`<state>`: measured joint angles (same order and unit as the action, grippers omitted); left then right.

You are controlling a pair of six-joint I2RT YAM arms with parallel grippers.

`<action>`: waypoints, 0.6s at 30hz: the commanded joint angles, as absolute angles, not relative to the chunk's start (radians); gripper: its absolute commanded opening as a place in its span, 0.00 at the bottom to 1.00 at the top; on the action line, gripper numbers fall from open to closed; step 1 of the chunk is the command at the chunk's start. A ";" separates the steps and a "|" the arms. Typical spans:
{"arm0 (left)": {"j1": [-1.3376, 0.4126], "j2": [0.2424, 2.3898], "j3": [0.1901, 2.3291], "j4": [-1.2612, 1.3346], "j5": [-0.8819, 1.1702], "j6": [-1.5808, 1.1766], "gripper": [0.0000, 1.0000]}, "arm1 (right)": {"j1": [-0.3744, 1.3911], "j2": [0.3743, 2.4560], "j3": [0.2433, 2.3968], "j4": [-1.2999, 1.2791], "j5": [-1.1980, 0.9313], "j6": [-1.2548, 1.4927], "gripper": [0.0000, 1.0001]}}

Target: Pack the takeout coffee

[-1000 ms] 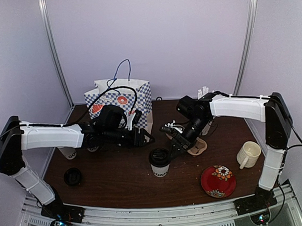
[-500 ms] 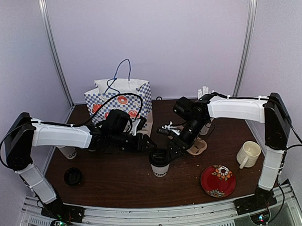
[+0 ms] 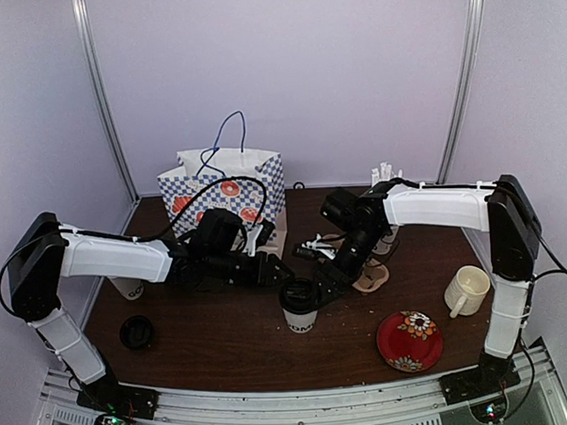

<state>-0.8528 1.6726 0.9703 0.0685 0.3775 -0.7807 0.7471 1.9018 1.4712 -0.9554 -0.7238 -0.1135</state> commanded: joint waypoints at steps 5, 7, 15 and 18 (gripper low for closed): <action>-0.857 1.683 0.910 0.032 0.366 -0.794 0.46 | 0.745 1.956 1.491 -0.918 -0.449 -0.057 0.90; -0.857 1.676 0.893 0.032 0.359 -0.797 0.45 | 0.739 1.971 1.494 -0.917 -0.401 -0.050 0.89; -0.857 1.644 0.833 0.043 0.340 -0.824 0.45 | 0.709 2.065 1.545 -0.944 -0.323 -0.041 0.86; -0.857 1.644 0.825 0.035 0.333 -0.830 0.45 | 0.709 2.089 1.569 -0.956 -0.300 -0.044 0.86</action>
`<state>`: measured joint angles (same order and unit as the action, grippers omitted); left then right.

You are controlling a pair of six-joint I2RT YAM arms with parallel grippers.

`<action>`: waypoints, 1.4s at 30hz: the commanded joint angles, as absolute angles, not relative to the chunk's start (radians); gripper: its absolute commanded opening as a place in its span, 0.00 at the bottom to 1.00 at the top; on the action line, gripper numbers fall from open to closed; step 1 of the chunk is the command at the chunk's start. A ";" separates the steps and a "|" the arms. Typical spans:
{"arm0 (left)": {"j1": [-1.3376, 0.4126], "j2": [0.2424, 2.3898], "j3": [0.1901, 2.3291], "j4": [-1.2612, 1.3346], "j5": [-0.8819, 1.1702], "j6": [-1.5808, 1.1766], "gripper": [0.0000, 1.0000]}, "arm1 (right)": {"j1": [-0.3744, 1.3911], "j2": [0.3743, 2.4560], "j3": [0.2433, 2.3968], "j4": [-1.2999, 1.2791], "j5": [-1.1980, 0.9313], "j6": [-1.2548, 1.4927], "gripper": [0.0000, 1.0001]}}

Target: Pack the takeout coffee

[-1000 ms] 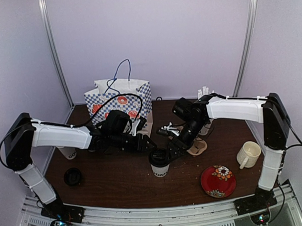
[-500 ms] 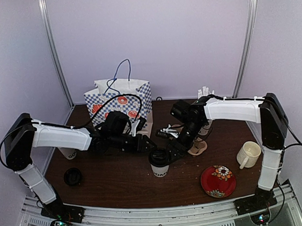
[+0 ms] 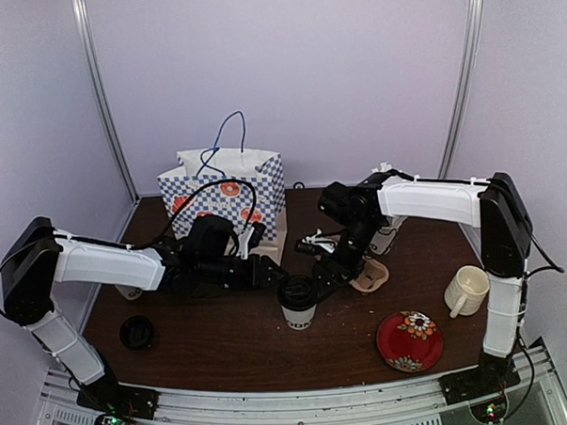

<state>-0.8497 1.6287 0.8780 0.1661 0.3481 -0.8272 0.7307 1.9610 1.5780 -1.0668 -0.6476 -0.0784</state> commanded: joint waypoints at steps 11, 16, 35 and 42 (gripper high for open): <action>-0.857 1.619 0.821 0.026 0.327 -0.834 0.44 | 0.662 2.044 1.672 -1.004 -0.549 -0.098 0.84; -0.857 1.611 0.826 0.025 0.324 -0.834 0.44 | 0.661 1.989 1.634 -1.011 -0.703 -0.125 0.84; -0.857 1.624 0.832 0.012 0.312 -0.845 0.43 | 0.662 2.027 1.593 -1.016 -0.809 -0.127 0.82; -0.857 1.621 0.834 0.006 0.310 -0.842 0.43 | 0.664 2.048 1.576 -0.994 -0.587 -0.090 0.81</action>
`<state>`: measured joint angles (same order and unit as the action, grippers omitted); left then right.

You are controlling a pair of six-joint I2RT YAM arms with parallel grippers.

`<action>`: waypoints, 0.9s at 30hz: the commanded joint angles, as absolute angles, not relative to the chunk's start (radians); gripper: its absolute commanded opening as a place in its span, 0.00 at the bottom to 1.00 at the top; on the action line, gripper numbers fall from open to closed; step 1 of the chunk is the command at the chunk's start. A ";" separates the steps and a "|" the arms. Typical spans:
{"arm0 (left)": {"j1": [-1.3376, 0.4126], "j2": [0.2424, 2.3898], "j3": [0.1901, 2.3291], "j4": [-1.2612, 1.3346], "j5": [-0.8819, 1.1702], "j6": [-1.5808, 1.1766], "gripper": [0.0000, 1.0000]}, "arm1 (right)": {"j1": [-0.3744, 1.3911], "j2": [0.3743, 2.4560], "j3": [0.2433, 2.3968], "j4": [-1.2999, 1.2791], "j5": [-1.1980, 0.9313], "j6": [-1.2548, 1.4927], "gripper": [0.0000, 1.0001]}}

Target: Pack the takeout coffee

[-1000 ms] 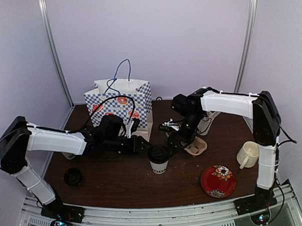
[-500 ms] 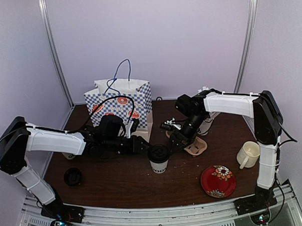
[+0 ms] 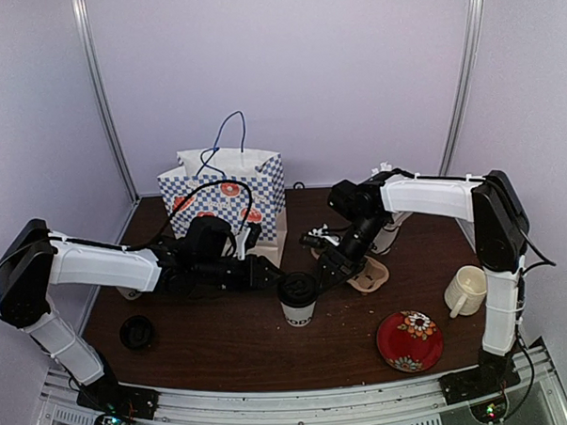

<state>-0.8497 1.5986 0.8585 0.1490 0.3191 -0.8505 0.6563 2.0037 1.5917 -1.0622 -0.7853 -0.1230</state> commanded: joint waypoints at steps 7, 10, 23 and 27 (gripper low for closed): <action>-0.857 1.614 0.835 -0.030 0.300 -0.839 0.43 | 0.664 2.058 1.584 -0.999 -0.511 -0.082 0.80; -0.857 1.597 0.834 -0.029 0.300 -0.834 0.43 | 0.663 2.053 1.622 -1.034 -0.571 -0.111 0.79; -0.857 1.484 0.927 -0.029 0.280 -0.735 0.59 | 0.660 1.920 1.700 -1.100 -0.808 -0.191 0.85; -0.857 1.465 0.960 -0.069 0.260 -0.699 0.60 | 0.657 1.896 1.715 -1.112 -0.804 -0.205 0.85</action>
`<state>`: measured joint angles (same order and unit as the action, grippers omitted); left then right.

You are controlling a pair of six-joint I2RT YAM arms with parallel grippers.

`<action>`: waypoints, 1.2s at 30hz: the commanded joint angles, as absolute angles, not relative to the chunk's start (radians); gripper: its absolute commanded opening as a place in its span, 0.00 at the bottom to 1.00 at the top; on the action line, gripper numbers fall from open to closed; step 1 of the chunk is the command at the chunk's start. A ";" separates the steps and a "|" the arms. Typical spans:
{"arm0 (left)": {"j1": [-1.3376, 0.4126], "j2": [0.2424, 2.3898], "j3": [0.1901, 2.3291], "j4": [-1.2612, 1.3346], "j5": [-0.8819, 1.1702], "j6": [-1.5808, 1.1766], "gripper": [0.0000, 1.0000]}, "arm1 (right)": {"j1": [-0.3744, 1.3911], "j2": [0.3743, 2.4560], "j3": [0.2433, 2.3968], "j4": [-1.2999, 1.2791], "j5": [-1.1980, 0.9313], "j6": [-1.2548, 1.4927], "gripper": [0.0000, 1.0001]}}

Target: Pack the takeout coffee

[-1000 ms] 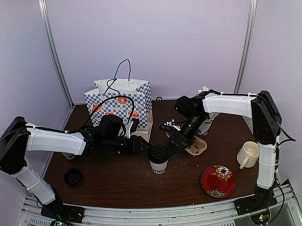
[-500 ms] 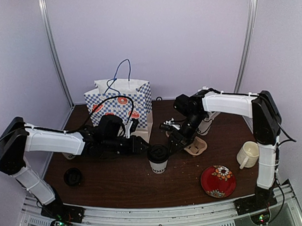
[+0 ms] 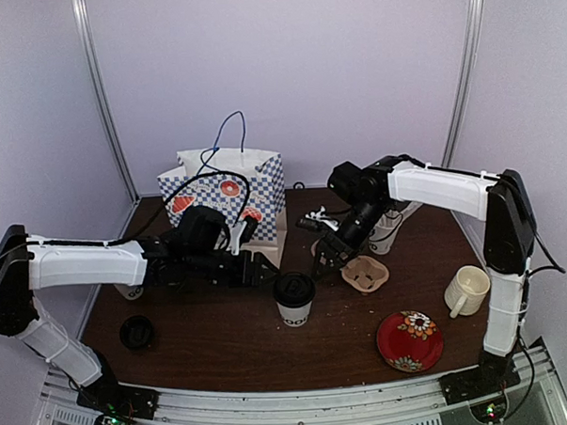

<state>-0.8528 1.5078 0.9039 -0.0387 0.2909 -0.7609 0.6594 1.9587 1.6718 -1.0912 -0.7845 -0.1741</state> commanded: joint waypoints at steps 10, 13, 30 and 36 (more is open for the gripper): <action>-0.862 1.393 1.092 -0.314 0.164 -0.385 0.72 | 0.569 1.749 1.834 -1.213 -0.787 -0.344 0.86; -0.872 1.398 1.161 -0.416 0.124 -0.288 0.82 | 0.495 1.652 1.813 -1.185 -0.778 -0.363 0.88; -1.005 1.635 1.462 -0.712 0.054 0.013 0.94 | 0.030 1.386 1.560 -0.954 -0.826 -0.180 0.90; -1.044 1.711 1.487 -0.721 0.066 0.029 0.95 | 0.014 1.401 1.534 -0.938 -0.864 -0.158 0.90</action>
<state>-1.0237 1.6783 1.4494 -0.6998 0.0490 -0.0086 0.0189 1.3994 1.5459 -0.9691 -0.8120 -0.1871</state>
